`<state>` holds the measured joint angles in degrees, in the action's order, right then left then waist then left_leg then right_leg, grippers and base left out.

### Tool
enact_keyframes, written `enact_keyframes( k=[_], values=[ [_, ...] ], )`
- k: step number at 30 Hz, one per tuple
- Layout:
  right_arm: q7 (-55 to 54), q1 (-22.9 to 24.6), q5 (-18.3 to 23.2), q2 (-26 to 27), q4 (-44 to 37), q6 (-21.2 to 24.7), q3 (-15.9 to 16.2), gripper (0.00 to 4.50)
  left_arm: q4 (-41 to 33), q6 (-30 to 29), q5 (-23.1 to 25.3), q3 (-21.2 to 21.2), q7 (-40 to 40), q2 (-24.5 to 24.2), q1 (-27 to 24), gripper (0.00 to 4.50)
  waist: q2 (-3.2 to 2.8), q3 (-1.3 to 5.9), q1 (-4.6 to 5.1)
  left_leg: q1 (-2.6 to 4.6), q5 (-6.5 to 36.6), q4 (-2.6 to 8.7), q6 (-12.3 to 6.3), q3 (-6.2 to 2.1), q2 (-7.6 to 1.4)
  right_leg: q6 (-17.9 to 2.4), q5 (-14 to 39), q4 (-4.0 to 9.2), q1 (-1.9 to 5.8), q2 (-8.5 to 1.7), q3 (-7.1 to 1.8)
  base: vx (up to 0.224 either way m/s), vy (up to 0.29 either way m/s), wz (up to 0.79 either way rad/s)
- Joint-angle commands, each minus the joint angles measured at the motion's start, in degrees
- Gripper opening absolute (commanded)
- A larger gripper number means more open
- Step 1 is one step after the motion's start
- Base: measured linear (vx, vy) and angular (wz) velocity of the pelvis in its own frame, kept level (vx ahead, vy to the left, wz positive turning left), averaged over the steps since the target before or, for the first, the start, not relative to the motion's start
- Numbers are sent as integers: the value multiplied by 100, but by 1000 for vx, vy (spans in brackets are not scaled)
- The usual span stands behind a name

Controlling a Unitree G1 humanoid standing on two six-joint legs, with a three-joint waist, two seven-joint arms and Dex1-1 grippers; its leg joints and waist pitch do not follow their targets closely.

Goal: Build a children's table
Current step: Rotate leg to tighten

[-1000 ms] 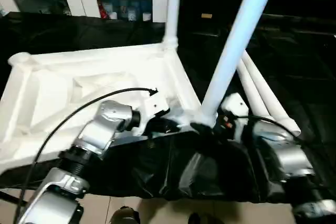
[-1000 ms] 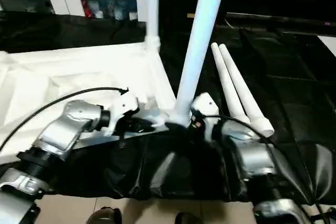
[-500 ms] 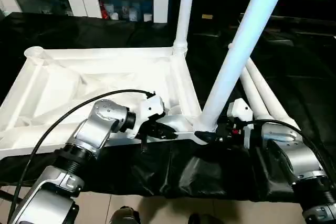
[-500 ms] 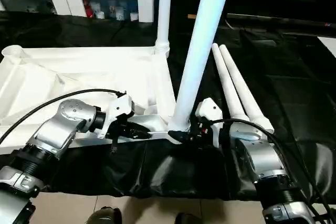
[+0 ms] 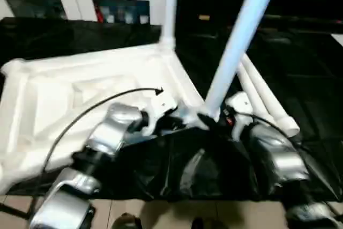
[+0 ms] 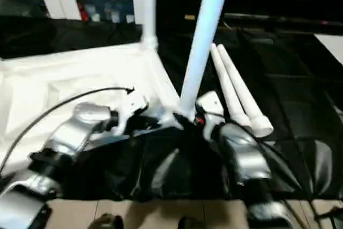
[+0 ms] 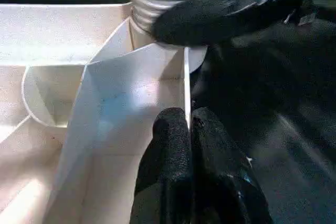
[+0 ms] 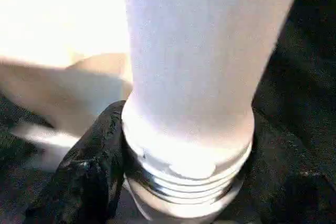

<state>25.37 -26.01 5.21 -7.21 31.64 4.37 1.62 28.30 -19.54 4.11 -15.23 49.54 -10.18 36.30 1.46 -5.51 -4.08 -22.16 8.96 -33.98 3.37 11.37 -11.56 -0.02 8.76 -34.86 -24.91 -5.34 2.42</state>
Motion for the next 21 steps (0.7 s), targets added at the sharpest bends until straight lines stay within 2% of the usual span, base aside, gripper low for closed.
enact_keyframes(
  k=[1,5,6,9,11,12,15,17,21],
  values=[
    [-394,-20,-127,260,387,92,173,274,-166,146,-268,91,-242,388,144,0,68,458,8,107,1856,412,25,-102,-64,-641,2940,582,249,-243,-122,0,0,0],
    [-484,-139,-23,483,515,-83,8,274,-207,227,-188,1,-294,482,84,0,56,485,17,87,1840,421,-51,-96,-74,-678,2579,552,265,-224,-128,0,0,0],
    [-484,-139,-23,483,515,-83,8,330,-207,227,-188,1,-294,482,84,0,52,487,17,82,1809,423,-71,-94,-75,-711,2450,535,273,-219,-131,0,0,0],
    [125,-6,263,381,178,-176,-66,351,-419,393,-246,-161,153,271,-59,0,42,509,4,82,1750,416,-138,-84,-80,-800,2195,510,294,-221,-143,0,0,0],
    [263,52,264,266,67,-218,-33,364,-499,437,-277,-193,330,172,-111,0,41,507,-7,70,1675,418,-178,-84,-92,-877,2024,493,305,-226,-147,0,0,0],
    [366,110,222,124,-26,-249,18,387,-554,484,-303,-217,474,72,-155,0,23,530,-18,74,1579,407,-182,-76,-99,-942,1846,469,318,-223,-152,0,0,0],
    [821,248,282,-250,-265,-247,47,391,-611,497,-402,-221,836,-156,-206,0,23,522,-71,99,1535,394,-204,-51,-100,-1047,1735,457,301,-217,-165,0,0,0],
    [1039,292,362,-348,-356,-224,24,391,-612,498,-425,-224,947,-223,-209,0,20,522,-108,104,1545,400,-200,-52,-113,-1063,1715,444,309,-219,-166,0,0,0],
    [2097,522,597,-774,-819,-165,183,391,-553,607,-466,-238,1293,-420,-171,0,28,517,-131,97,1612,408,-200,-64,-117,-1031,1799,454,326,-224,-161,0,0,0]
  ],
)
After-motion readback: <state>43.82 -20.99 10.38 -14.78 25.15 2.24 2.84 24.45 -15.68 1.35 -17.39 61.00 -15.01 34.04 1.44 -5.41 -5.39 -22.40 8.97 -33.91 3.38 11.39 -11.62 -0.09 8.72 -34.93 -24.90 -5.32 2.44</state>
